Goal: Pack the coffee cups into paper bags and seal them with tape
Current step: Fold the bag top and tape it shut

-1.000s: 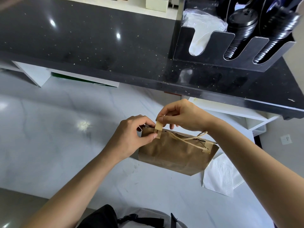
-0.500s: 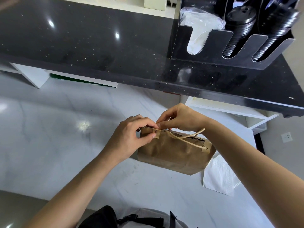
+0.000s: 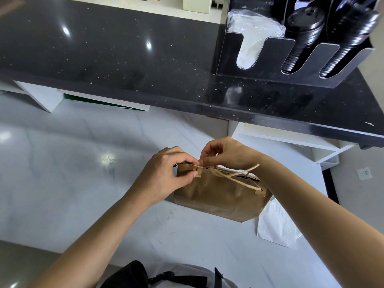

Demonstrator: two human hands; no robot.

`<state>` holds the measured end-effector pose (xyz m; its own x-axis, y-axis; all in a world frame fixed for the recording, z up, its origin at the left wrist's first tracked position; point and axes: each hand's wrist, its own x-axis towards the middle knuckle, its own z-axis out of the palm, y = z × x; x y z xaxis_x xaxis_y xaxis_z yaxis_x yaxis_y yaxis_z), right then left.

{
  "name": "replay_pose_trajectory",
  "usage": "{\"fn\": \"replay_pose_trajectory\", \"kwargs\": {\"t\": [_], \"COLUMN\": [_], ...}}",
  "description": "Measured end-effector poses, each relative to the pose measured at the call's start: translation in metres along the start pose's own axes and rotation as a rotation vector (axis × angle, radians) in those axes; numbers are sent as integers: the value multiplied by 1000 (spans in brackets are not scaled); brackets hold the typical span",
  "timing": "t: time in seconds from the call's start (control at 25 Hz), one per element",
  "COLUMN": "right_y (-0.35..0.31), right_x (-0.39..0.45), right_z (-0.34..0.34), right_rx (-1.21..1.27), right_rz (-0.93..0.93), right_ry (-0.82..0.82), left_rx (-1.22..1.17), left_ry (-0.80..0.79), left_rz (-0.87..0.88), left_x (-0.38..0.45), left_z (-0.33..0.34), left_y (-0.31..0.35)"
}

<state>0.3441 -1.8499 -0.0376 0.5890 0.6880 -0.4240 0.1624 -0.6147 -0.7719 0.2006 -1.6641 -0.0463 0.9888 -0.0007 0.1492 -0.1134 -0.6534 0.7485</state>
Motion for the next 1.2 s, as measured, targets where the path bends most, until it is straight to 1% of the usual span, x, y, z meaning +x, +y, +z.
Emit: {"fn": "replay_pose_trajectory", "kwargs": {"t": [0.12, 0.24, 0.4, 0.52, 0.72, 0.84, 1.04, 1.2], "right_y": [-5, -7, -3, 4, 17, 28, 43, 53], "right_x": [-2, -5, -20, -43, -85, -108, -144, -149], "right_z": [-2, -6, -16, -25, -27, -22, -10, 1], "right_rx": [-22, -47, -8, 28, 37, 29, -3, -22], "right_rz": [10, 9, 16, -40, -82, -88, -106, -116], "right_ry": [17, 67, 199, 303, 433, 494, 541, 603], "left_rx": [53, 130, 222, 302, 305, 279, 270, 280], "left_ry": [-22, -50, -58, -44, -55, -82, -75, -69], "left_rz": [18, 26, 78, 128, 179, 158, 177, 207], "left_x": [4, 8, 9, 9, 10, 11, 10, 9], "left_z": [2, 3, 2, 0, 0, -2, -3, -3], "left_y": [-2, -2, -4, -5, -1, -1, -3, -6]}}
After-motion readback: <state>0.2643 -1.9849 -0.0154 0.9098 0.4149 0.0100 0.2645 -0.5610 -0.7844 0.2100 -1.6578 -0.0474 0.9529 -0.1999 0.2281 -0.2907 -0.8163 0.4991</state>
